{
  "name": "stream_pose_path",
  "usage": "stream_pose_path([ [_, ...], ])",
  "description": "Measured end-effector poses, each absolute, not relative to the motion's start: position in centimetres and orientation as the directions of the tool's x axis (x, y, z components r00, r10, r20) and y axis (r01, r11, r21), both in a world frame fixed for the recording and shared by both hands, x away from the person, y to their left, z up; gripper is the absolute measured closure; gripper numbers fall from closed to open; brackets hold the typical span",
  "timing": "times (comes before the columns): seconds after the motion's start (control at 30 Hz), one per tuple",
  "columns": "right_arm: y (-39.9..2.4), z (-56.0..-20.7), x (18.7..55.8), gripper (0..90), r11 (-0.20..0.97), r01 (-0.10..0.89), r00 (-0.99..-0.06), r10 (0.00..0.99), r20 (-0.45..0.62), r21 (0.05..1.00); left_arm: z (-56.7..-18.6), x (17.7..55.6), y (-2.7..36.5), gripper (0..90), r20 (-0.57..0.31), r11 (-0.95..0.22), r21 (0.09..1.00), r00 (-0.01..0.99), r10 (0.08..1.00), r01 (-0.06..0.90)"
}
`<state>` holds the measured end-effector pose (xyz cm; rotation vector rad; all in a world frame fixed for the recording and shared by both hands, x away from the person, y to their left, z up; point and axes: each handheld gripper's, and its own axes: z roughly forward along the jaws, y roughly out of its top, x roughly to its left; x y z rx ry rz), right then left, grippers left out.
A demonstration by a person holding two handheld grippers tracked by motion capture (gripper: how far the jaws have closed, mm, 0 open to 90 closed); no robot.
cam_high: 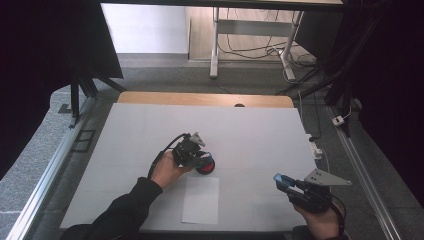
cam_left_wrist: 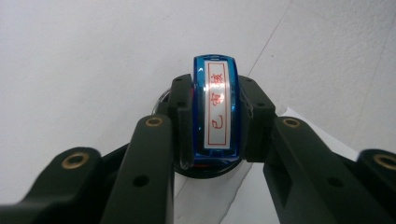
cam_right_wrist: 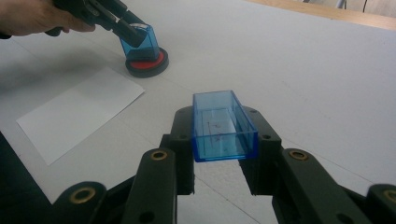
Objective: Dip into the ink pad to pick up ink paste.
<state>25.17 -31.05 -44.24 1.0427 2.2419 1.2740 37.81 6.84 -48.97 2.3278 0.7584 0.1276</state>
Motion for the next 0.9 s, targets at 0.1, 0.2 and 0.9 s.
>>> stream_pose_path([
  [0.1,-31.0,-44.2,25.2,68.6,0.322,0.424,-0.664,0.746,0.049,0.846,-49.1,38.2,7.3,70.3,-0.157,-0.576,0.635,0.816,0.556,0.514],
  [0.2,-31.0,-44.2,25.2,68.6,0.322,0.424,-0.664,0.747,0.048,0.847,-49.2,38.5,7.5,70.3,-0.182,-0.563,0.636,0.811,0.556,0.528],
  [0.9,-31.0,-44.3,25.2,68.6,0.324,0.424,-0.666,0.744,0.049,0.846,-48.8,36.7,5.7,70.2,0.001,-0.65,0.62,0.827,0.562,0.44],
])
